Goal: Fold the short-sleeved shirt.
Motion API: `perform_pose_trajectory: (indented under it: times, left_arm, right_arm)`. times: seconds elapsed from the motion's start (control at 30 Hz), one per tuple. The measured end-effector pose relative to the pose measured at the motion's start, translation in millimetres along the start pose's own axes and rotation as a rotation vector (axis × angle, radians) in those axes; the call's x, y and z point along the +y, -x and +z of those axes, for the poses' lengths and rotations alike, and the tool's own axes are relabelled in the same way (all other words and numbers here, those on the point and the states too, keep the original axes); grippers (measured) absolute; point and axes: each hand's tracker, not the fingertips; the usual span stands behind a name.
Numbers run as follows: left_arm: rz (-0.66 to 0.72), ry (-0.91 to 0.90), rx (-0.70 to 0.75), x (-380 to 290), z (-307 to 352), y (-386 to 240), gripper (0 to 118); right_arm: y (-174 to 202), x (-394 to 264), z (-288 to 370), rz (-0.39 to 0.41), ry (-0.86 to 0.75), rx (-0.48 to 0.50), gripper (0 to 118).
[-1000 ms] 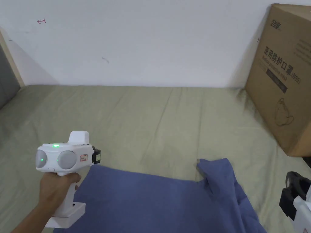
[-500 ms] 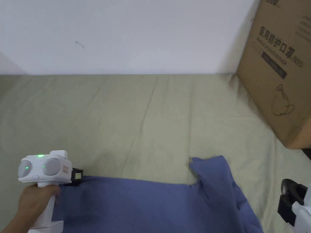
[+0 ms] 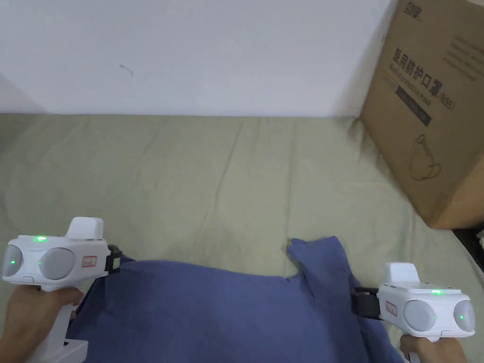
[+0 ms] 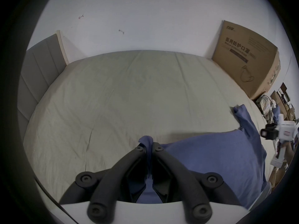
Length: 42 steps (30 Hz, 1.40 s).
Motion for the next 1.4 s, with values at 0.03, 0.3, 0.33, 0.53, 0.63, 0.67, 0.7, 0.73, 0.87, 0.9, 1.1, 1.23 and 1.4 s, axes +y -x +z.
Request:
perform_pose_trajectory:
  times: [0.03, 0.3, 0.33, 0.53, 0.63, 0.67, 0.7, 0.73, 0.87, 0.9, 1.1, 1.23, 1.4]
  left_arm:
    - [-0.002, -0.004, -0.005, -1.1, 4.9, -0.3, 3]
    - [0.0, -0.022, -0.023, -7.2, 8.0, 15.3, 3]
    - [0.006, -0.023, -0.021, -8.1, 9.1, 16.4, 3]
    - [0.051, -0.05, -0.013, -16.6, 26.8, 21.8, 3]
    - [0.077, -0.068, -0.003, -15.2, 44.3, 27.7, 3]
    - [0.086, -0.081, -0.001, -15.7, 55.2, 27.0, 3]
    - [0.093, -0.096, 0.0, -15.3, 65.0, 28.7, 3]
    - [0.1, -0.111, 0.004, -14.7, 73.4, 30.1, 3]
    - [0.12, -0.183, 0.016, -8.9, 123.6, 35.2, 3]
    - [0.131, -0.213, 0.02, -4.9, 136.4, 39.1, 3]
    - [0.128, -0.369, 0.071, 37.4, 214.9, 56.8, 3]
    - [0.106, -0.474, 0.114, 73.8, 274.4, 58.8, 3]
    - [0.091, -0.6, 0.169, 130.7, 333.4, 59.6, 3]
  right_arm:
    - [2.1, -0.7, -8.2, 0.019, 0.024, -0.016, 94]
    - [8.6, -11.2, -38.5, -0.056, 0.061, 0.022, 21]
    - [12.1, -13.4, -36.6, -0.04, 0.053, 0.021, 1]
    - [11.0, -10.2, 7.9, 0.029, -0.063, -0.045, 1]
    - [18.5, -4.8, 62.2, 0.099, -0.121, -0.047, 1]
    - [17.0, -3.1, 75.5, 0.104, -0.147, -0.057, 1]
    - [13.4, -1.2, 93.0, 0.086, -0.178, -0.046, 1]
    - [10.2, 1.1, 108.3, 0.068, -0.2, -0.034, 1]
    - [1.2, 12.0, 177.8, 0.009, -0.346, 0.011, 1]
    - [-0.8, 18.1, 197.6, -0.011, -0.387, 0.026, 1]
    - [8.5, 65.7, 304.5, -0.033, -0.636, 0.061, 1]
    - [16.8, 108.4, 359.8, -0.015, -0.772, 0.074, 1]
    - [25.4, 164.7, 411.0, 0.018, -0.907, 0.062, 1]
